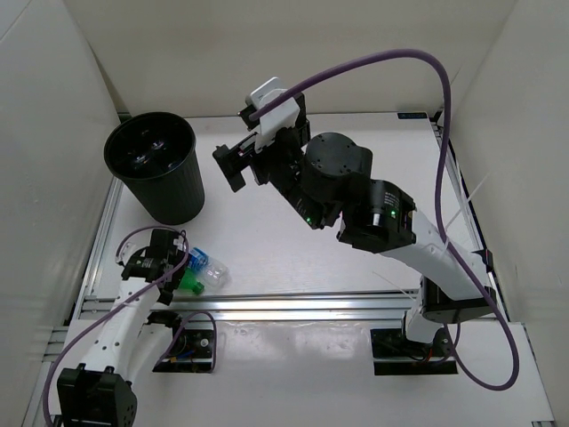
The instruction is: Put the plastic bottles in the bin
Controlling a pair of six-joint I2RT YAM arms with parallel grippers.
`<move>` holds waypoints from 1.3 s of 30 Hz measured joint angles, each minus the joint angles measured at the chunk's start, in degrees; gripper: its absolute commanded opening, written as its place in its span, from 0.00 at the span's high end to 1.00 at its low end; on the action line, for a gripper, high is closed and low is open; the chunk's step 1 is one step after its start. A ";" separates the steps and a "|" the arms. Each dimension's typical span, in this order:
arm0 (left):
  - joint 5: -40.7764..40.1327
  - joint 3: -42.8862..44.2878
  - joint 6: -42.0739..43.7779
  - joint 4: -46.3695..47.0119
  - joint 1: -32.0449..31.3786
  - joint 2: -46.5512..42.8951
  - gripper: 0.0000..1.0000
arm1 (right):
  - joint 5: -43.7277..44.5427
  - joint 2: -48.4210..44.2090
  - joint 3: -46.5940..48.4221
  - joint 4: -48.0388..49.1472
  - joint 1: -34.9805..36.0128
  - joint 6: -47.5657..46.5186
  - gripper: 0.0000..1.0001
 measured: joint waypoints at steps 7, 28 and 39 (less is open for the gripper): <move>0.02 -4.94 -0.57 5.18 2.27 1.86 0.32 | 4.17 -0.04 0.09 0.11 0.37 -4.76 0.00; -1.53 42.62 -1.77 -14.23 3.96 -12.26 0.33 | 5.53 -1.44 -5.75 0.42 0.24 -3.93 0.00; -11.78 61.00 15.87 5.66 4.04 20.50 0.00 | 3.63 -1.62 -6.16 -0.70 0.20 -1.90 0.00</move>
